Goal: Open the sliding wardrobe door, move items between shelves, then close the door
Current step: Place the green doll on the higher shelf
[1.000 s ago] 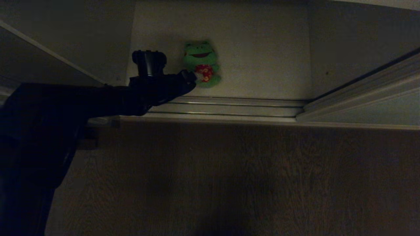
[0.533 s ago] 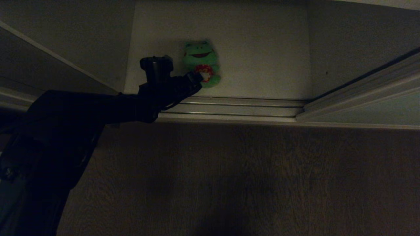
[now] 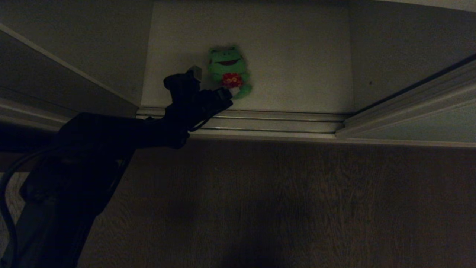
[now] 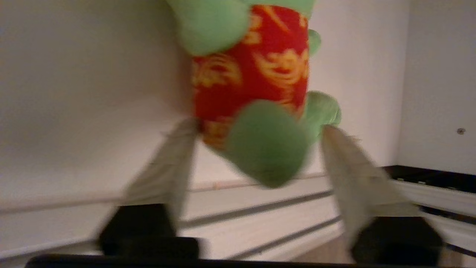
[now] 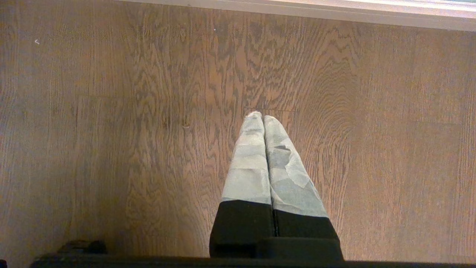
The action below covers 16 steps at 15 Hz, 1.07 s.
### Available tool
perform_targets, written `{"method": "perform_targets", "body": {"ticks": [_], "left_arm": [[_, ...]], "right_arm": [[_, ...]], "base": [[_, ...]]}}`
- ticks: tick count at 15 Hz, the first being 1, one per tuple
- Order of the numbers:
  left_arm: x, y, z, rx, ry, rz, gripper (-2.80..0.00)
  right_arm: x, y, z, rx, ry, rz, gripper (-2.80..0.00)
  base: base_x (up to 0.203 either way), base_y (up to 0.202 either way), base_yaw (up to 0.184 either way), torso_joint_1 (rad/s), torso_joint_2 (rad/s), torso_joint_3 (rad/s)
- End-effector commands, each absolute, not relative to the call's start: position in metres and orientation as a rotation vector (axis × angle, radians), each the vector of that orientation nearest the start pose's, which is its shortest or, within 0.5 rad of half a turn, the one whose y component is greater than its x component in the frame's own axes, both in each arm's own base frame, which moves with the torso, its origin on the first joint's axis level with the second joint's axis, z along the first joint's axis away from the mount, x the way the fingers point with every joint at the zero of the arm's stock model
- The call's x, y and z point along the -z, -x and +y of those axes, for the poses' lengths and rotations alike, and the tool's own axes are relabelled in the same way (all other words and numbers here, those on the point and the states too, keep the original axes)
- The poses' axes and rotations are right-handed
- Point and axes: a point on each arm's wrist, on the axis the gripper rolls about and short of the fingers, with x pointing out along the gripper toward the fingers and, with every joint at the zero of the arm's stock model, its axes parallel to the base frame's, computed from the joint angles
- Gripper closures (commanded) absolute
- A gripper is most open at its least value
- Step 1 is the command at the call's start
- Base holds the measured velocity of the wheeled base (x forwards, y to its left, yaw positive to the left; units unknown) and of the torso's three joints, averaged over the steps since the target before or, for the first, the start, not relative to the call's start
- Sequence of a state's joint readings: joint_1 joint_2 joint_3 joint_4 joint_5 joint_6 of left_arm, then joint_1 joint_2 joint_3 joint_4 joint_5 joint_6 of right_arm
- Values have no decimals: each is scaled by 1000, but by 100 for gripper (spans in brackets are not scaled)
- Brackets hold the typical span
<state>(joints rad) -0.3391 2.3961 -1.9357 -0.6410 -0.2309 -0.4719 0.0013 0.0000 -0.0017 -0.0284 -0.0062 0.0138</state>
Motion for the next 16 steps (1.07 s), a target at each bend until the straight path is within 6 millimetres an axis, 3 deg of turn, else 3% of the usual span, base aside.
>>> {"method": "perform_targets", "body": {"ticks": [1,4,6,8,13,16], "left_arm": [[-198,-486,-177,604,461,-58,0],[-180,-493,-179,601,391,-84,0],[-180,-494,-179,599,392,-86,0],[-195,-489,-177,603,398,-117,0],[-263,-455,-164,604,405,-171,0],[-263,-434,-157,565,396,-42,0]], "right_arm": [[-79,23,0,4,-14,-34,0],[-79,23,0,4,-14,-34,0],[-79,23,0,4,-14,-34,0],[-79,23,0,4,-14,-34,0],[-79,23,0,6,-14,-34,0],[-79,23,0,4,-14,-34,0]], "base": [[0,0,0,0,0,0],[0,0,0,0,0,0],[0,0,0,0,0,0],[0,0,0,0,0,0],[0,0,0,0,0,0],[0,0,0,0,0,0]]}}
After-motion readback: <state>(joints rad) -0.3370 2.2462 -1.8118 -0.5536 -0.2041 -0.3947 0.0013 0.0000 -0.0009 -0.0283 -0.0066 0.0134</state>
